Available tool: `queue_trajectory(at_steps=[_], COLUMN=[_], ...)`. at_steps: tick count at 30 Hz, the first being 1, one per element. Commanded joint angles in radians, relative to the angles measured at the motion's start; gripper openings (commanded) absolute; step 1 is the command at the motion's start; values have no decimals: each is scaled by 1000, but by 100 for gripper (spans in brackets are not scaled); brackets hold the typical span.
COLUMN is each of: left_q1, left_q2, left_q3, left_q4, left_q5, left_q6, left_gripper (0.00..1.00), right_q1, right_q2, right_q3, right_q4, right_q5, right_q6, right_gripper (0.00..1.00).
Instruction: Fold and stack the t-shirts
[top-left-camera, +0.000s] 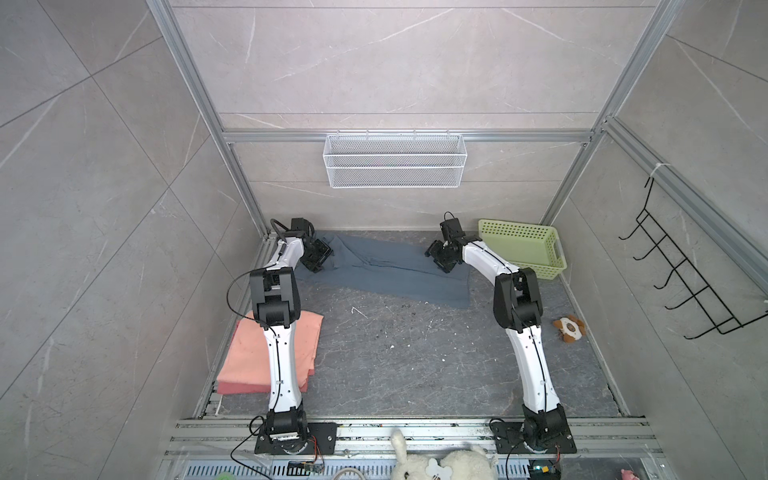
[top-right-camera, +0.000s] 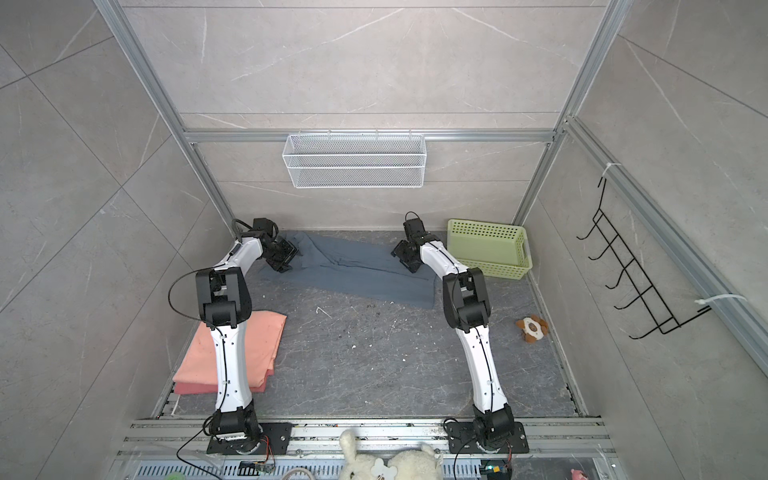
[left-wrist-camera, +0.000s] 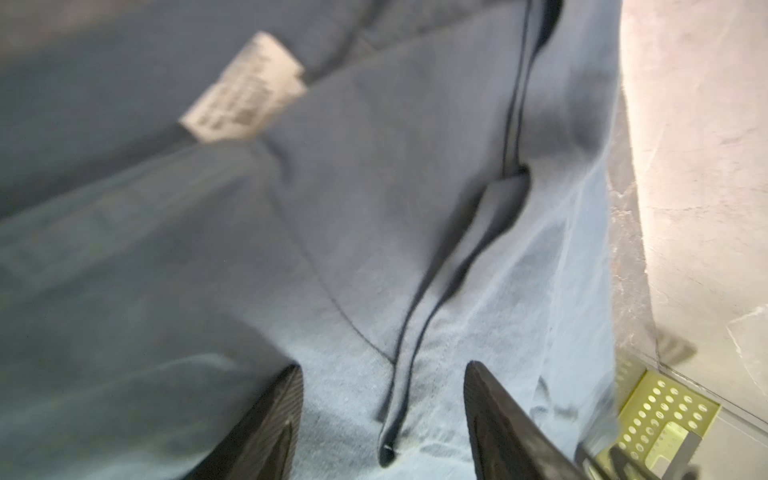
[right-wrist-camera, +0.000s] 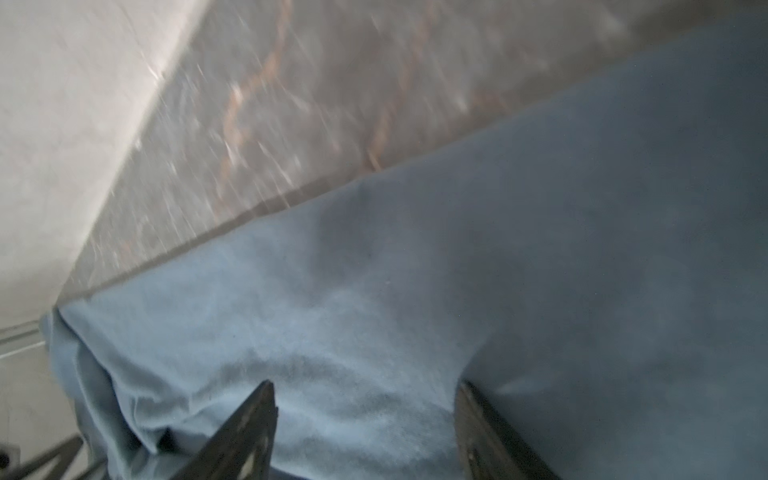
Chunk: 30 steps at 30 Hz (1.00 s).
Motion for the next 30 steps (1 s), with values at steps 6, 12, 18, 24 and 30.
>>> queue_trajectory(at_steps=[6, 12, 18, 24, 30], left_q1=[-17, -102, -201, -270, -325], left_q2=[57, 86, 130, 114, 150], left_q3=[43, 110, 160, 91, 172], left_q4=[-50, -55, -34, 105, 112], left_q5=[110, 145, 151, 160, 163], left_q6=[86, 129, 110, 6, -4], left_gripper=[65, 65, 65, 65, 65], right_q1=[54, 104, 140, 186, 269], right_q2=[-232, -384, -561, -682, -719], right_q3=[-628, -862, -1098, -1282, -1302], right_q4=[105, 124, 144, 171, 112], right_q5=[-14, 55, 94, 103, 112], right_q6=[101, 161, 219, 276, 296], right_gripper=[69, 69, 70, 69, 69])
